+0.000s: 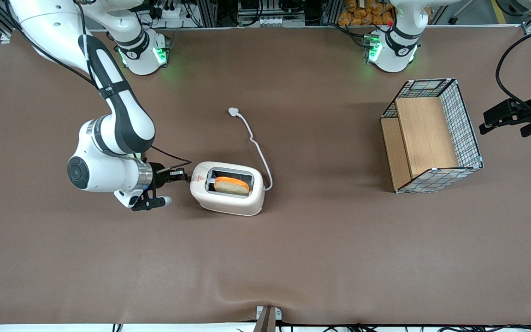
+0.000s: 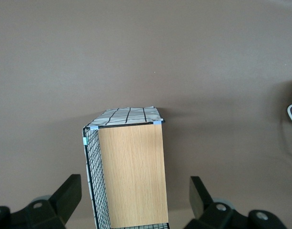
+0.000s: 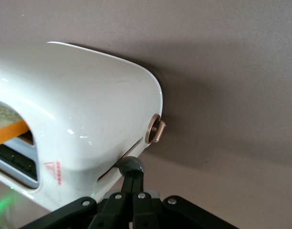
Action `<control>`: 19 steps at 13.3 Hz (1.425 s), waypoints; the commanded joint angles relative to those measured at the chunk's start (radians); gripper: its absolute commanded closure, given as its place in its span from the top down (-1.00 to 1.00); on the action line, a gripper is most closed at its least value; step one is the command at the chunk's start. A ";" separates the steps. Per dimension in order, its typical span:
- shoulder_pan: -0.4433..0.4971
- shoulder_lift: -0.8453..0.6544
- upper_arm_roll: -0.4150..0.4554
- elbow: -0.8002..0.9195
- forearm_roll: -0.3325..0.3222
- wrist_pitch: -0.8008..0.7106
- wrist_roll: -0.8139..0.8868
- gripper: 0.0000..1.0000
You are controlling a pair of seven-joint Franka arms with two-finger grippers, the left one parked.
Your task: Press toaster button with right arm
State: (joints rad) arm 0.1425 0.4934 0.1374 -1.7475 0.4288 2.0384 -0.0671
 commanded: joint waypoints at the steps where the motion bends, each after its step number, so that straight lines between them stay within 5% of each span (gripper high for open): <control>1: -0.003 0.040 0.004 0.011 0.005 0.019 0.001 -1.00; 19: -0.047 0.152 0.002 0.003 0.271 0.013 -0.158 -1.00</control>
State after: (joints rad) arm 0.0868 0.5882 0.1241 -1.7477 0.6519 2.0268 -0.1654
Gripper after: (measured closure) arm 0.991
